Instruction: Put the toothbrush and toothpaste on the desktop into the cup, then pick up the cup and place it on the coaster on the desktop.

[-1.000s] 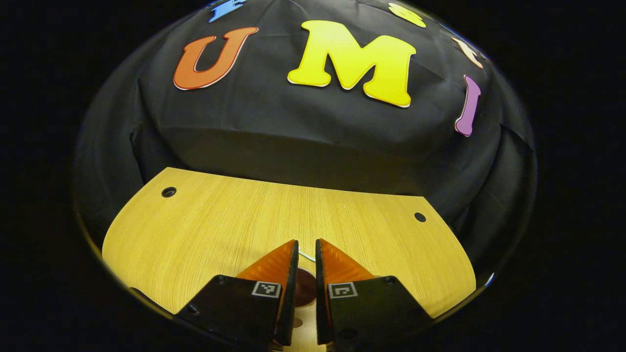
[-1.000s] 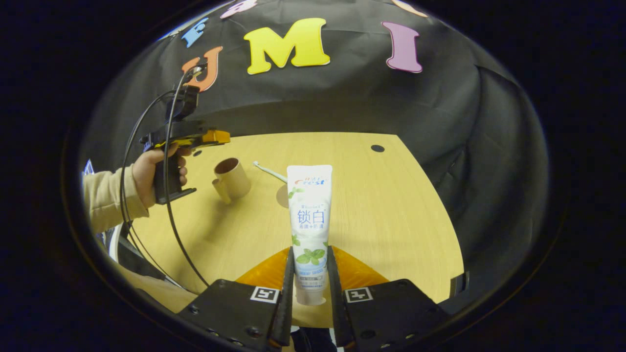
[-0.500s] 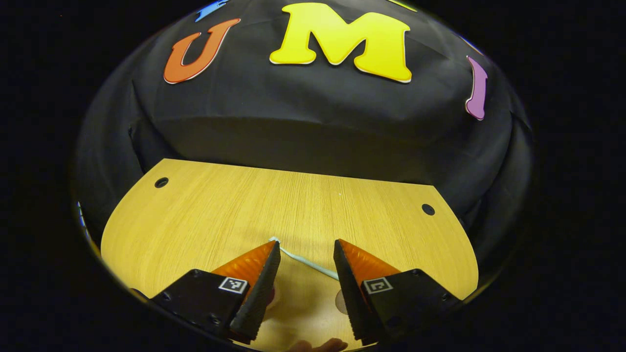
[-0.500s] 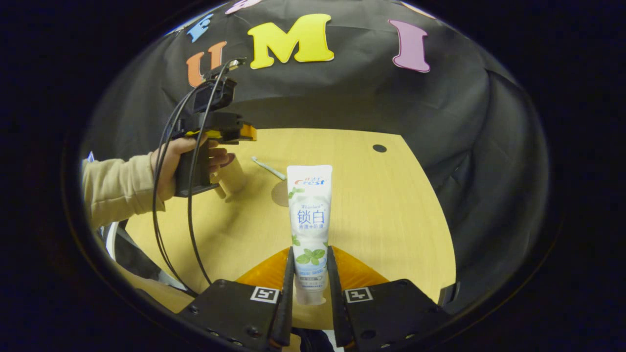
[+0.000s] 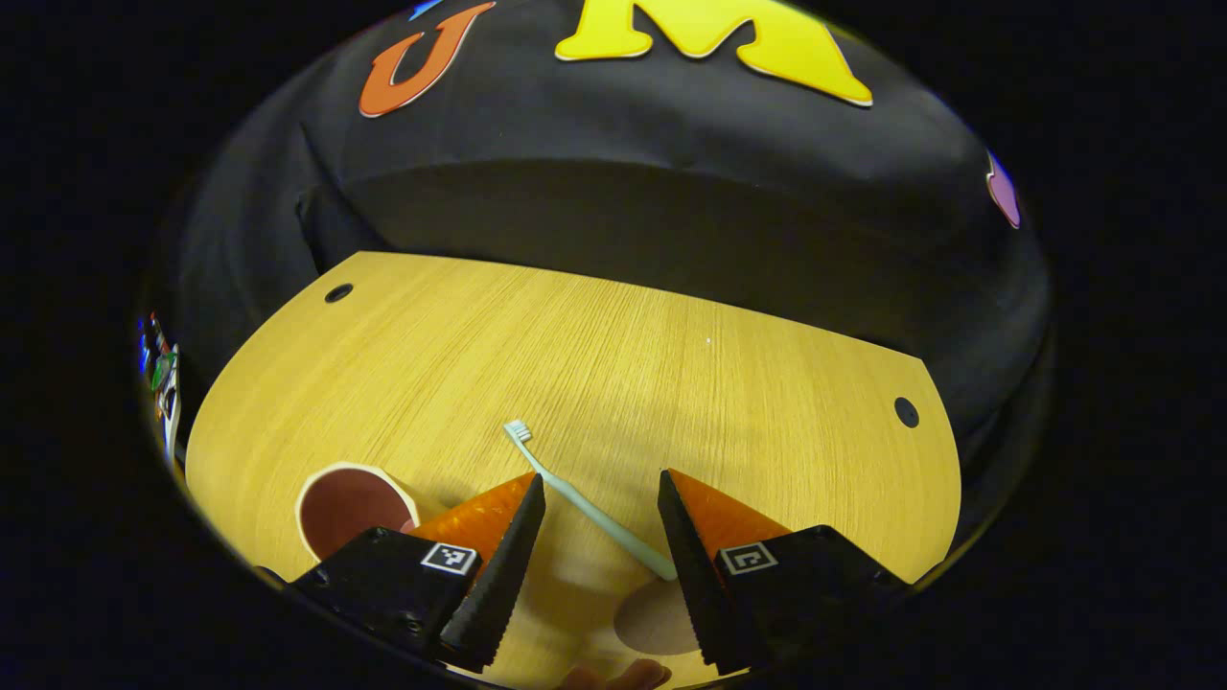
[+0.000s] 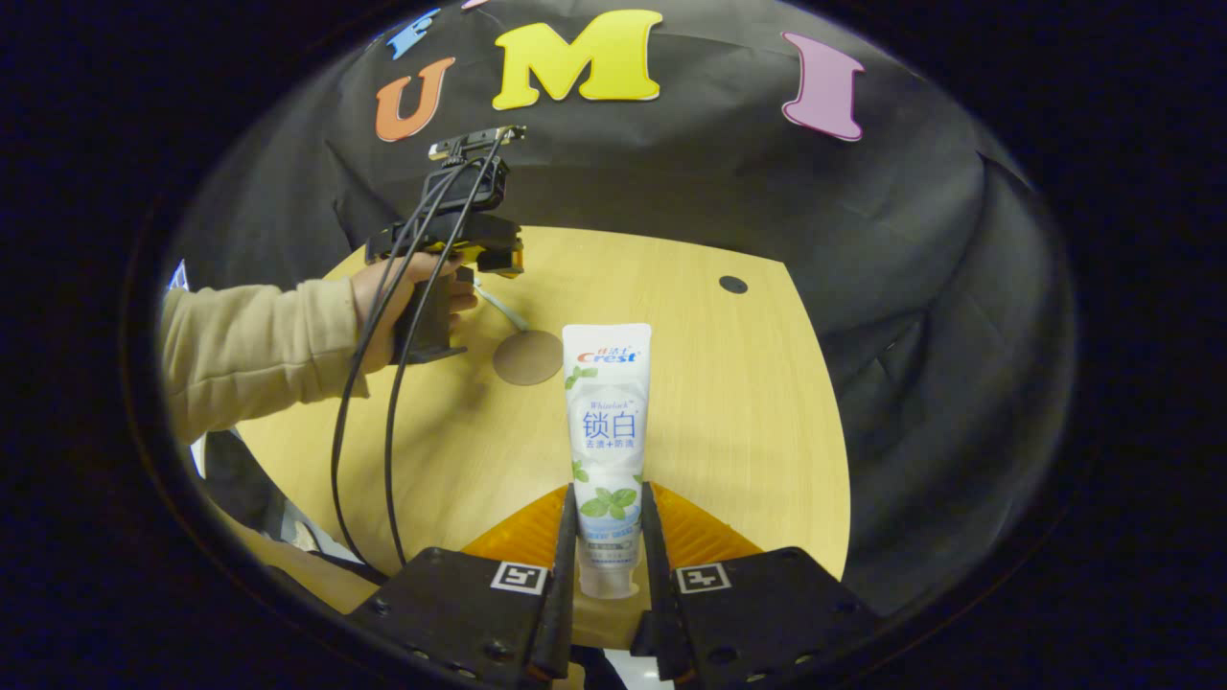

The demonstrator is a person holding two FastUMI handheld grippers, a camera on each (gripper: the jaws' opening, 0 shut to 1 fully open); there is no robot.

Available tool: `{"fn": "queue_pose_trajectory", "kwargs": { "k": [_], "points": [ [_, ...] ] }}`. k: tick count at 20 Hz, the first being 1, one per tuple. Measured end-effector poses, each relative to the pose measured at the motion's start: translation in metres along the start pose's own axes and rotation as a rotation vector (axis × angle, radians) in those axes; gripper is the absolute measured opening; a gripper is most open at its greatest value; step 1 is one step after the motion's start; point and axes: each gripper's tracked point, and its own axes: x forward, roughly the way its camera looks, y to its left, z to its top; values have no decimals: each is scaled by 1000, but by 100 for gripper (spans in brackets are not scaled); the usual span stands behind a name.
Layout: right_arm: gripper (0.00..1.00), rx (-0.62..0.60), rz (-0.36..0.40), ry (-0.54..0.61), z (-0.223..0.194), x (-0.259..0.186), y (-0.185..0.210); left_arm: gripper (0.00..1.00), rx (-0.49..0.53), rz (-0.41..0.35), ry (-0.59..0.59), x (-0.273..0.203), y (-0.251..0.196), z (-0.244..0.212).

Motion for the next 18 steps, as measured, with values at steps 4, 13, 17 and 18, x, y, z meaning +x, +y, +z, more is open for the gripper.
{"fn": "queue_pose_trajectory", "kwargs": {
  "k": [4,13,17,18],
  "points": [
    [34,-48,23,26,-3,5,-8,75,-19,141,8,14,11,-5],
    [34,-69,58,73,-15,17,-19,76,-108,197,50,42,8,-17],
    [34,-21,50,86,-20,20,-26,44,-150,219,54,40,17,-20],
    [34,-14,47,86,-20,19,-26,46,-150,220,60,39,18,-20]
  ]
}}
